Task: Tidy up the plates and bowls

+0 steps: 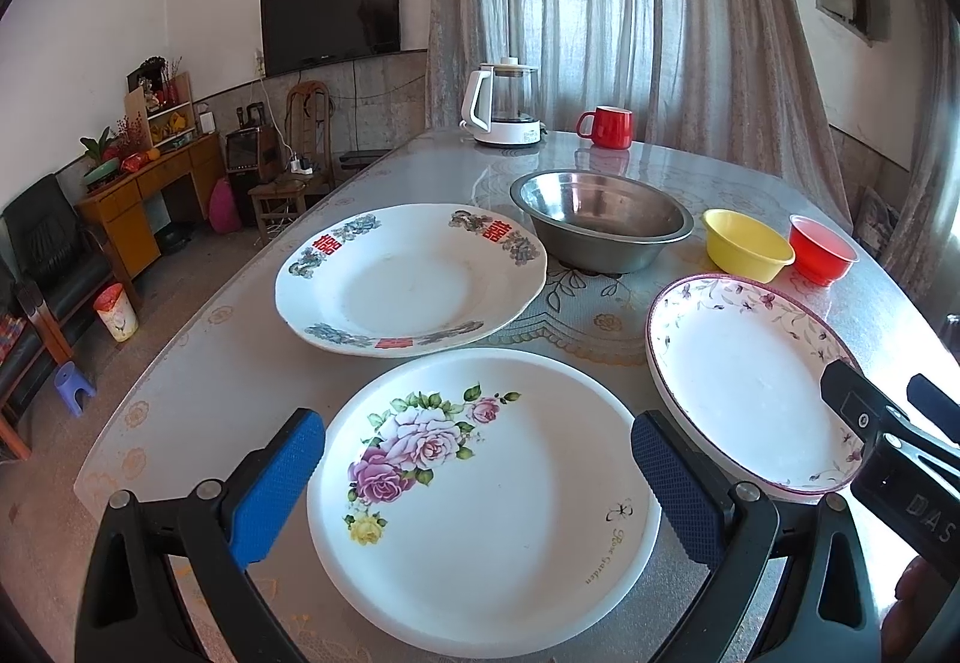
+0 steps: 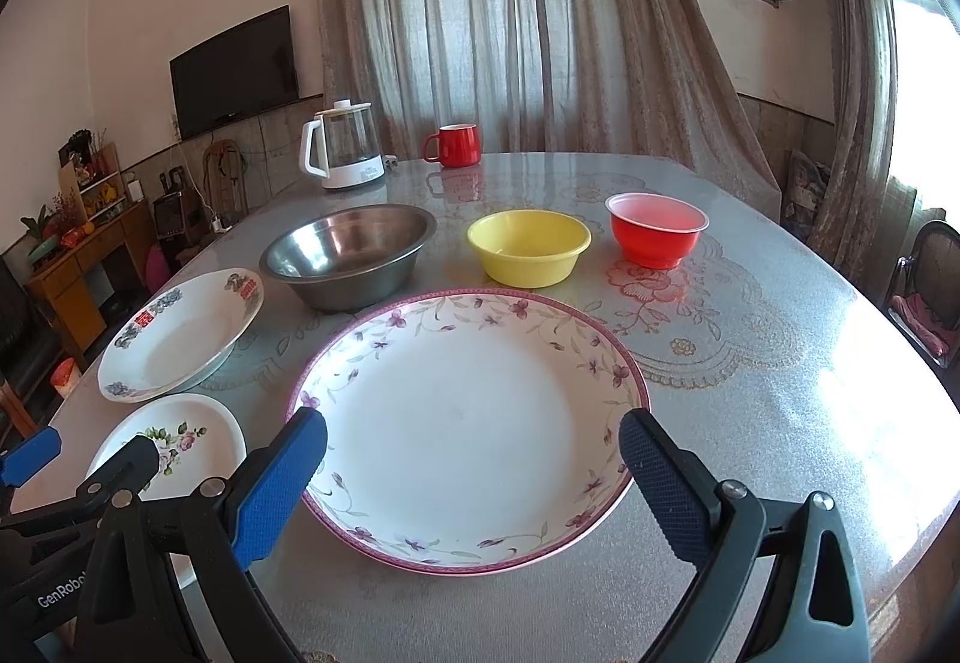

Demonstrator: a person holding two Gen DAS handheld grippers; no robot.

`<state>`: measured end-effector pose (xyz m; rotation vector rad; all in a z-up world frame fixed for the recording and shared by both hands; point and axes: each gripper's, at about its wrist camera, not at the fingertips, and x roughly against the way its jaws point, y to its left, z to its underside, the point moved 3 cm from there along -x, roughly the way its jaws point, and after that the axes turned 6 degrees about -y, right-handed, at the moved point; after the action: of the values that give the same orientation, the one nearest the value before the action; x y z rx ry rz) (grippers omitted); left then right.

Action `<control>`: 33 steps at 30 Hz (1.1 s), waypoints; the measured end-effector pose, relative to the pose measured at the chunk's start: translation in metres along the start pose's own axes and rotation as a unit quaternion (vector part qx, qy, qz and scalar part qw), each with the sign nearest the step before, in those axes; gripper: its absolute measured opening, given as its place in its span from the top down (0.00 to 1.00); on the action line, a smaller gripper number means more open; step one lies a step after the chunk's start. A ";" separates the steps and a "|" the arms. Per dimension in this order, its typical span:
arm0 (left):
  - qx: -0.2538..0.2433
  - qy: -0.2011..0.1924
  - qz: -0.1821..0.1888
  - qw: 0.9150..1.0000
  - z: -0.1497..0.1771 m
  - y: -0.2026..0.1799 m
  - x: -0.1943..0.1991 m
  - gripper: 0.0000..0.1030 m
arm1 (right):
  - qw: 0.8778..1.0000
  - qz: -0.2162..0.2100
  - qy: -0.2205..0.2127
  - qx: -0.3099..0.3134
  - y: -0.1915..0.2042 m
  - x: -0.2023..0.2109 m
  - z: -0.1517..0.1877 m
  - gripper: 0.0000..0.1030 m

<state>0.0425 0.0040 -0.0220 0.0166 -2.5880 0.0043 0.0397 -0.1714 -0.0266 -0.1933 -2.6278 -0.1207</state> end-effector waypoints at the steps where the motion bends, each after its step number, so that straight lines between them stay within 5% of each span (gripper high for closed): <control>1: 0.000 0.000 0.000 1.000 0.000 0.000 0.000 0.00 | 1.000 0.000 0.000 0.000 0.000 0.000 0.000 0.03; 18: -0.001 0.003 0.010 1.000 -0.001 -0.003 0.000 0.00 | 1.000 -0.002 0.002 -0.007 -0.005 -0.001 -0.001 0.03; 23: 0.018 0.021 0.105 0.994 -0.006 -0.008 -0.006 0.00 | 0.999 -0.027 0.016 -0.006 -0.011 -0.006 -0.002 0.07; 30: 0.032 0.052 0.163 0.985 -0.022 -0.020 -0.018 0.01 | 0.993 -0.073 0.047 -0.084 -0.061 -0.014 -0.012 0.09; 33: 0.015 0.053 0.173 0.983 -0.029 -0.027 -0.022 0.08 | 0.990 -0.062 0.067 -0.107 -0.082 -0.020 -0.009 0.19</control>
<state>0.0769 -0.0229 -0.0093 -0.4101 -2.4521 0.1667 0.0482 -0.2557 -0.0331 -0.0916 -2.4895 -0.4445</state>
